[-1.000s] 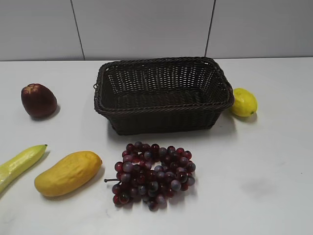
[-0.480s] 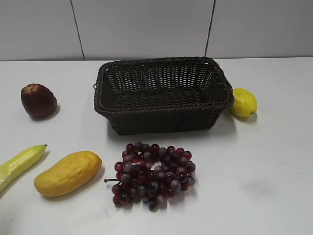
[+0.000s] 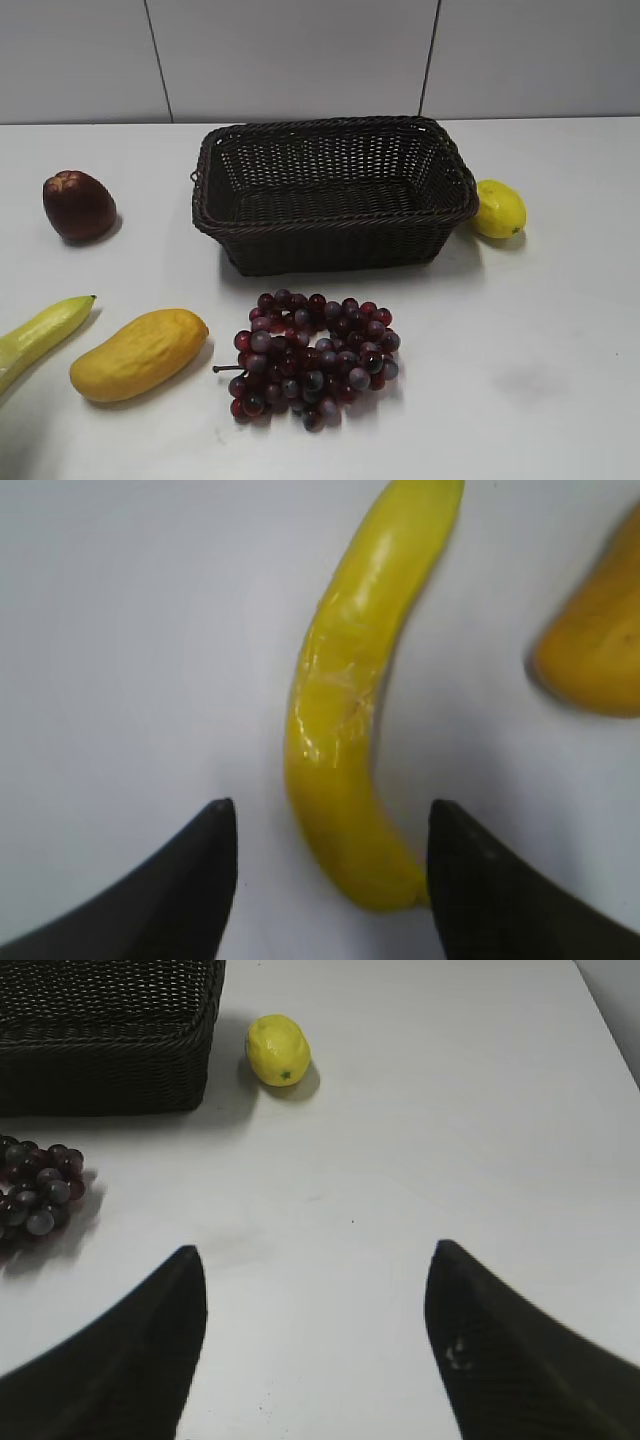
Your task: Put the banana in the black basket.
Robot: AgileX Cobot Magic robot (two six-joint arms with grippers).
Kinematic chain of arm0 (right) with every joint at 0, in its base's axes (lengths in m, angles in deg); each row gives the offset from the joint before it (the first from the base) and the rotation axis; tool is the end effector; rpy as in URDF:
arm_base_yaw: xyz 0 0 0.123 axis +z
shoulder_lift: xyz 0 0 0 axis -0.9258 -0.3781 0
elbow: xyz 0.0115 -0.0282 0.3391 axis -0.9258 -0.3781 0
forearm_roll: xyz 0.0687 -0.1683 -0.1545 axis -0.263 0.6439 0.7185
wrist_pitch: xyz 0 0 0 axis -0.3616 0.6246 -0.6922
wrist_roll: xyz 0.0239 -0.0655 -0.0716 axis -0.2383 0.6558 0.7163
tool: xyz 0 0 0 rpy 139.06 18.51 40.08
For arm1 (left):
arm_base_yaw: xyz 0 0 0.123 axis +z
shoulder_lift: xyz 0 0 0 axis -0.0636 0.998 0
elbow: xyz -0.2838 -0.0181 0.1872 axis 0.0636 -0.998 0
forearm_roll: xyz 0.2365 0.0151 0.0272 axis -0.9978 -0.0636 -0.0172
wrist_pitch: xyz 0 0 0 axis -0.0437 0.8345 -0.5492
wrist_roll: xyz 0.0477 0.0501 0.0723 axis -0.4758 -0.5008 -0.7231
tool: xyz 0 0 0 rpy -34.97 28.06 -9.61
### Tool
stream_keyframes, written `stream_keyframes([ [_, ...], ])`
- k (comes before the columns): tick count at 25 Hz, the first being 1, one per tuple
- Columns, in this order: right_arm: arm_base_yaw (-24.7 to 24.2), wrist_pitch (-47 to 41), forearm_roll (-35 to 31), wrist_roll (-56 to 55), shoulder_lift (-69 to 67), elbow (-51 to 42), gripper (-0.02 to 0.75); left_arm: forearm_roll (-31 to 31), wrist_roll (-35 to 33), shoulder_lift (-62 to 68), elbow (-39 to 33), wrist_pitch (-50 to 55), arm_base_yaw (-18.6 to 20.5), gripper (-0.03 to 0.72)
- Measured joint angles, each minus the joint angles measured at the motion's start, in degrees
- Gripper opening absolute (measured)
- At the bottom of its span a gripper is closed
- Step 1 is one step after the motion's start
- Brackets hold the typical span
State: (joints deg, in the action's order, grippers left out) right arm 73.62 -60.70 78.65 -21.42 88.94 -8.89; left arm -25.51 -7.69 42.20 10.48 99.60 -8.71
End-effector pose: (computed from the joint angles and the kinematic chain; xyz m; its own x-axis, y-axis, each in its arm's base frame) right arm -0.0651 0.0018 0.2701 -0.4314 0.0352 -0.9015 -0.1444 0.9836 0.1076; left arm 0.1613 -0.0232 0.2568 -0.9210 0.2097 -0.3282 0.2362 0.9708 -0.0426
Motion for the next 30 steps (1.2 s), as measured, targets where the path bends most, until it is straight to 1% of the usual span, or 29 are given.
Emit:
stream_keyframes([
  [4, 0.0, 0.0, 0.0, 0.0, 0.0, 0.0, 0.519, 1.3, -5.1, 5.3, 0.1, -4.0, 0.0, 0.583],
  [6, 0.0, 0.0, 0.0, 0.0, 0.0, 0.0, 0.519, 1.3, -6.4, 7.8, 0.1, -6.1, 0.0, 0.583],
  [17, 0.0, 0.0, 0.0, 0.0, 0.0, 0.0, 0.519, 0.4, -8.3, 19.8, 0.1, -15.1, 0.0, 0.583],
  [24, 0.0, 0.0, 0.0, 0.0, 0.0, 0.0, 0.519, 0.4, -8.3, 25.4, 0.2, -17.4, 0.0, 0.581],
  [26, 0.0, 0.0, 0.0, 0.0, 0.0, 0.0, 0.519, 0.4, -8.3, 25.4, 0.3, -17.4, 0.0, 0.561],
  [28, 0.0, 0.0, 0.0, 0.0, 0.0, 0.0, 0.519, 0.4, -8.3, 25.4, 0.5, -17.2, 0.0, 0.511],
  [30, 0.0, 0.0, 0.0, 0.0, 0.0, 0.0, 0.519, 0.4, -8.3, 25.2, 0.7, -16.9, 0.0, 0.418],
])
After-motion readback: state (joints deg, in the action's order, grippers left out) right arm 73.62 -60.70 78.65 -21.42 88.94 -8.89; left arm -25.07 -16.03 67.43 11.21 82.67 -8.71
